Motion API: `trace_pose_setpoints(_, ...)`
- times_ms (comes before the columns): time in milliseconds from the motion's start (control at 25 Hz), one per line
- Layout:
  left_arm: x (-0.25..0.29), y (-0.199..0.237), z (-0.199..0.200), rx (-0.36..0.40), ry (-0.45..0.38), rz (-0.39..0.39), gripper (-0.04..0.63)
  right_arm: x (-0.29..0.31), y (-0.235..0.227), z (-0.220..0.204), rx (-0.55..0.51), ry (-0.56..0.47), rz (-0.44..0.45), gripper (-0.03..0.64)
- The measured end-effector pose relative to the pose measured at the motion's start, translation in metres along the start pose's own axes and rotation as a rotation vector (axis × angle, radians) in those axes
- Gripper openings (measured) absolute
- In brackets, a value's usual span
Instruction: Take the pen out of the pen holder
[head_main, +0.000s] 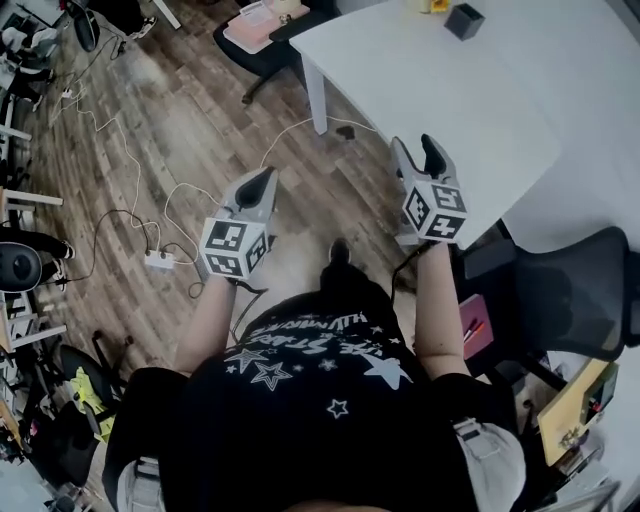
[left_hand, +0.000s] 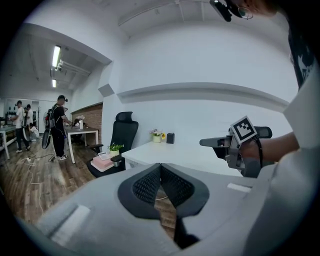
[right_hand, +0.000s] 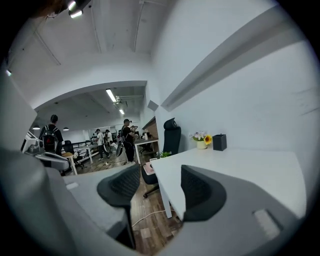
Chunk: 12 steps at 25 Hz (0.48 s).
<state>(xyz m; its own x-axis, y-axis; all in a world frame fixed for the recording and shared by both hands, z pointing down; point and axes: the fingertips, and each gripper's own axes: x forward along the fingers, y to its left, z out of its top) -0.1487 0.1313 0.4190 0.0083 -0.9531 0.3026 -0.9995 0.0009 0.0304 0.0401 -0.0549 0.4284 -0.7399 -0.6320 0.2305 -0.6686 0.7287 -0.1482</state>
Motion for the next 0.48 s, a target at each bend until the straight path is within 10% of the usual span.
trace_pose_setpoints(480,0.144,-0.010,0.055,0.021,-0.003,-0.067,0.011,0.079,-0.113,0.039,0.022,-0.022,-0.065,0.258)
